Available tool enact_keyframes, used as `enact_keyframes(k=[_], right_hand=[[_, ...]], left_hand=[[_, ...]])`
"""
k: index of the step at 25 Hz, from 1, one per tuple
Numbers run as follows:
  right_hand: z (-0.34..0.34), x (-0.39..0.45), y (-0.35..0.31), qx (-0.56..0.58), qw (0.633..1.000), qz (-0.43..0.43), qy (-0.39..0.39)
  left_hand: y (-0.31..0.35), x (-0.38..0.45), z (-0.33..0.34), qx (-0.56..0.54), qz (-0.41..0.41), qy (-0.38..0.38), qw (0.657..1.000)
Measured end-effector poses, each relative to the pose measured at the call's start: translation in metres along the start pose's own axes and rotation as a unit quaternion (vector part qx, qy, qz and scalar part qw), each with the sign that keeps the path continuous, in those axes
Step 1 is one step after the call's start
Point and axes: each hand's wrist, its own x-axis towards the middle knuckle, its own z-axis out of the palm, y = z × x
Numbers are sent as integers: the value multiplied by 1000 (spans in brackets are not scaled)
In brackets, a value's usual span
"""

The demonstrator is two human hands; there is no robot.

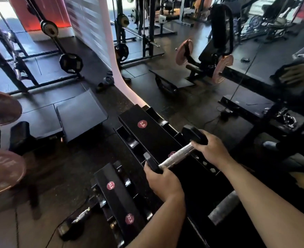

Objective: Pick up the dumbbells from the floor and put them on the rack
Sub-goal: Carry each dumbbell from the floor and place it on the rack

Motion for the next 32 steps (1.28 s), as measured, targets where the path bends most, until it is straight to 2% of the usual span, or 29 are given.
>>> enact_keyframes(k=[12, 18, 21, 23, 25, 27, 29, 32], right_hand=[[25, 46, 24, 3, 998, 17, -53], [20, 48, 28, -36, 996, 29, -73], [13, 38, 23, 3, 999, 16, -28], [0, 27, 13, 39, 999, 15, -11], [-19, 9, 4, 77, 997, 19, 11], [-45, -15, -1, 109, 993, 17, 50], [-80, -50, 2, 147, 984, 19, 102], [-138, -125, 17, 175, 963, 37, 200]], left_hand=[[-17, 34, 33, 20, -56, 55, 997], [-16, 36, 30, 15, -111, 22, 993], [-4, 33, 29, 8, -104, 0, 995], [10, 27, 28, 47, -61, -2, 997], [28, 16, 28, 113, 20, -11, 993], [46, 0, 28, 129, 117, -47, 984], [62, -28, 31, 110, 194, -114, 968], [68, -94, 31, 56, 226, -287, 929]])
